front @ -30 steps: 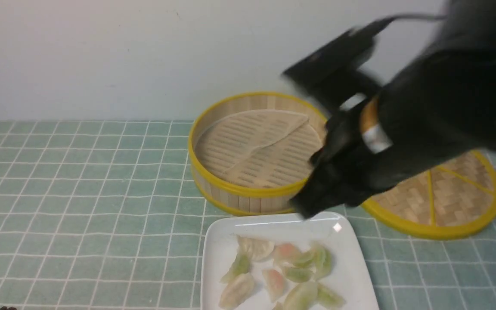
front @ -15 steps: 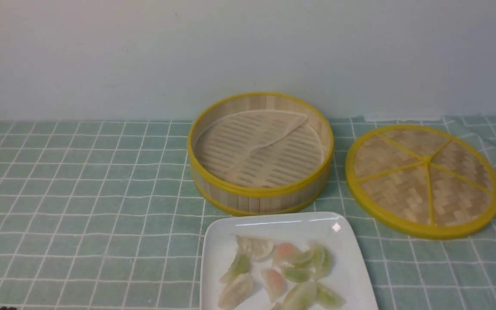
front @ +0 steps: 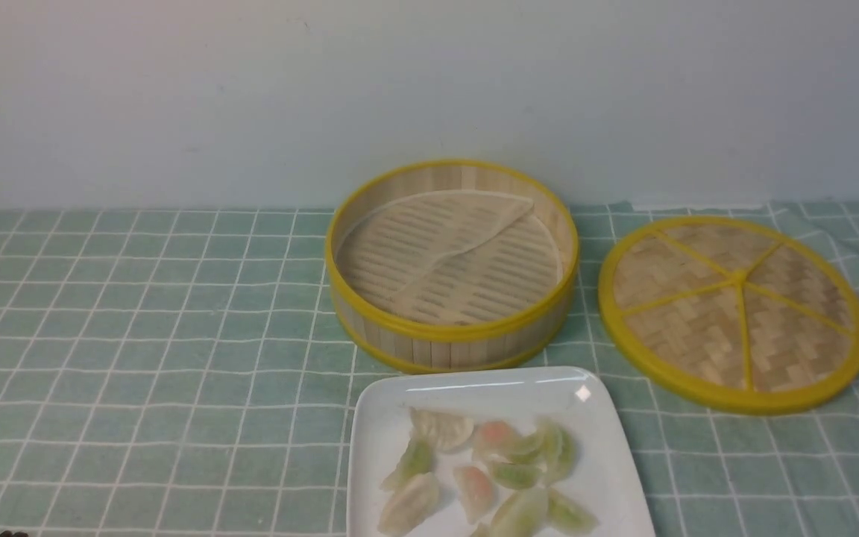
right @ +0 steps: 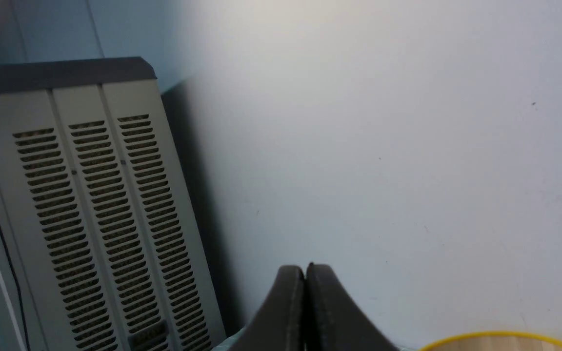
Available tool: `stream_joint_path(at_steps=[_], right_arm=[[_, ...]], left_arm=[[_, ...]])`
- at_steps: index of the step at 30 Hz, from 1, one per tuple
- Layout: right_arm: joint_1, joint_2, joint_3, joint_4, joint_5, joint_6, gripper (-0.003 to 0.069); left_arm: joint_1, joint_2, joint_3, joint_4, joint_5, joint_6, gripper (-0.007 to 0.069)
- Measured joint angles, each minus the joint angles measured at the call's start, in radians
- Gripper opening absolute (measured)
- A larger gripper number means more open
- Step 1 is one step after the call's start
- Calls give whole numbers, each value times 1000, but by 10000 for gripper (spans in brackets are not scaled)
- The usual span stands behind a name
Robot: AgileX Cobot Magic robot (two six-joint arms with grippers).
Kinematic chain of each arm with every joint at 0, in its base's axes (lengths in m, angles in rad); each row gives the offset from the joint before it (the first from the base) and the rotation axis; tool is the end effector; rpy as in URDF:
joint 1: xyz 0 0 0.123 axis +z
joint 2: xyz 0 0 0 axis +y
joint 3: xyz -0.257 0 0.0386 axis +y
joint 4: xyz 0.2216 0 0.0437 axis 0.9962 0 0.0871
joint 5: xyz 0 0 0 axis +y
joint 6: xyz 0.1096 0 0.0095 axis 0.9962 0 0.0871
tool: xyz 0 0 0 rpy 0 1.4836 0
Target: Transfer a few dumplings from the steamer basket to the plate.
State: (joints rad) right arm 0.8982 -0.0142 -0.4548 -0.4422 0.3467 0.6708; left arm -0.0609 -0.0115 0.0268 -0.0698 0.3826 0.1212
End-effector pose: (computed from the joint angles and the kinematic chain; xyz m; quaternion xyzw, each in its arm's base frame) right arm 0.0288 0.0104 0.3229 -0.1411 0.6019 0.3890 0.6830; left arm 0.0692 -0.0071 0.1653 0.0550 0.8058 -0.0118 0.5894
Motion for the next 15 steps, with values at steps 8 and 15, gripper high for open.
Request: stream_joint_path(at_steps=[8, 15], right_arm=[[0, 0, 3, -1, -28, -2, -13], [0, 0, 38, 276, -59, -355, -13]], left_arm=[[0, 0, 0, 0, 0, 0, -6], [0, 0, 0, 0, 0, 0, -6]])
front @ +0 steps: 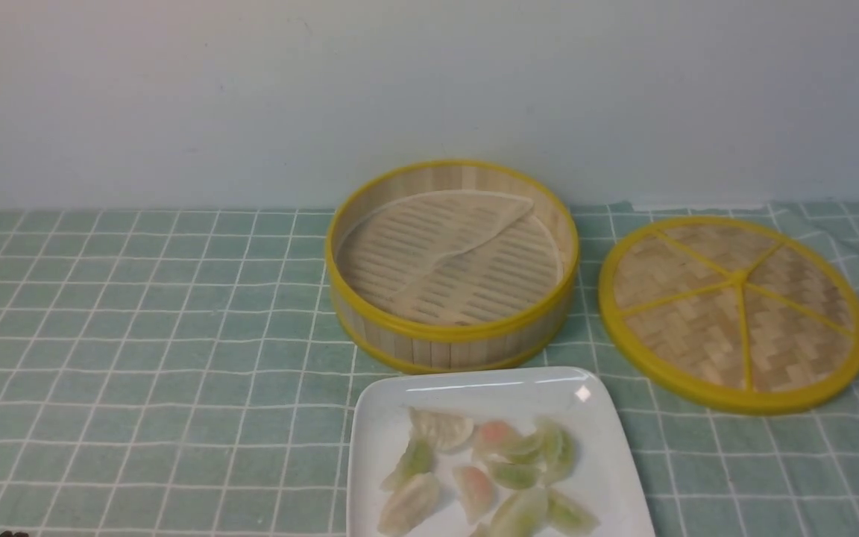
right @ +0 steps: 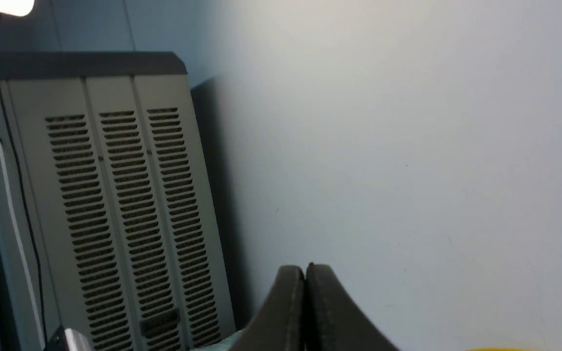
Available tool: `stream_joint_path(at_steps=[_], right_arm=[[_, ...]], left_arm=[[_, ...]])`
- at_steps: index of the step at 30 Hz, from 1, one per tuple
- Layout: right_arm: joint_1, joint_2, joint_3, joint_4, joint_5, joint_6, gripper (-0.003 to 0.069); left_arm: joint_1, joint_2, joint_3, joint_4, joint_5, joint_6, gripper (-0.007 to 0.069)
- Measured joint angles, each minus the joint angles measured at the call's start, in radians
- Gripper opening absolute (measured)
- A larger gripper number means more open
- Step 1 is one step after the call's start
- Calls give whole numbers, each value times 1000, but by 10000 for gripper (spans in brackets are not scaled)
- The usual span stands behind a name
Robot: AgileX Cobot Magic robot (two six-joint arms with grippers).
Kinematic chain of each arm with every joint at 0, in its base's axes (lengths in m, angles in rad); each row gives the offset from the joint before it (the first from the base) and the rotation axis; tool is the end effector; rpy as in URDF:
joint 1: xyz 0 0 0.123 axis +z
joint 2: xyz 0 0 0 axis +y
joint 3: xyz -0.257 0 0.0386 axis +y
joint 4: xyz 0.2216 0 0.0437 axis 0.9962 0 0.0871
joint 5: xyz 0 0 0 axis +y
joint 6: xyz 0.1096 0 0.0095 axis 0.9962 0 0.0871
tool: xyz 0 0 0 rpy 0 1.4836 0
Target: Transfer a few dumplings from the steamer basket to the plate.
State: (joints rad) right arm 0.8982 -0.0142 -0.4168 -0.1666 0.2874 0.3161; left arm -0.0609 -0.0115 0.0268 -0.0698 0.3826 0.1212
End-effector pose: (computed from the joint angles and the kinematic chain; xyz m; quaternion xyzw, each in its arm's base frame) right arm 0.0243 0.0222 0.3157 -0.2073 0.5839 0.3823 0.6855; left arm 0.0692 -0.0071 0.1653 0.0550 0.8058 -0.0118 0.5894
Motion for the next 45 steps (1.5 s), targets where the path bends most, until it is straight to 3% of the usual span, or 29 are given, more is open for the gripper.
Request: stream_joint_path(at_steps=[6, 10, 13, 15, 17, 21, 23, 24, 26, 28, 45], right_arm=[[0, 0, 36, 279, -19, -388, -13], [-5, 0, 67, 333, -21, -488, -13], [-61, 0, 98, 334, -21, -500, -13], [-225, 0, 156, 334, -14, -504, -13], [-296, 0, 181, 334, -7, -504, -13], [-637, 0, 324, 334, 17, -506, -13], [-704, 0, 358, 334, 23, -506, -13], [-807, 0, 414, 334, 41, -506, -13], [-894, 0, 440, 333, 80, -506, -13], [-936, 1, 440, 331, 87, -506, -13], [-960, 1, 439, 329, 93, -507, -13]], left_arm=[[0, 0, 0, 0, 0, 0, -6], [0, 0, 0, 0, 0, 0, -6], [0, 0, 0, 0, 0, 0, -6], [0, 0, 0, 0, 0, 0, -6], [0, 0, 0, 0, 0, 0, -6], [0, 0, 0, 0, 0, 0, -6], [0, 0, 0, 0, 0, 0, -6], [0, 0, 0, 0, 0, 0, -6], [0, 0, 0, 0, 0, 0, -6], [0, 0, 0, 0, 0, 0, -6], [0, 0, 0, 0, 0, 0, -6]])
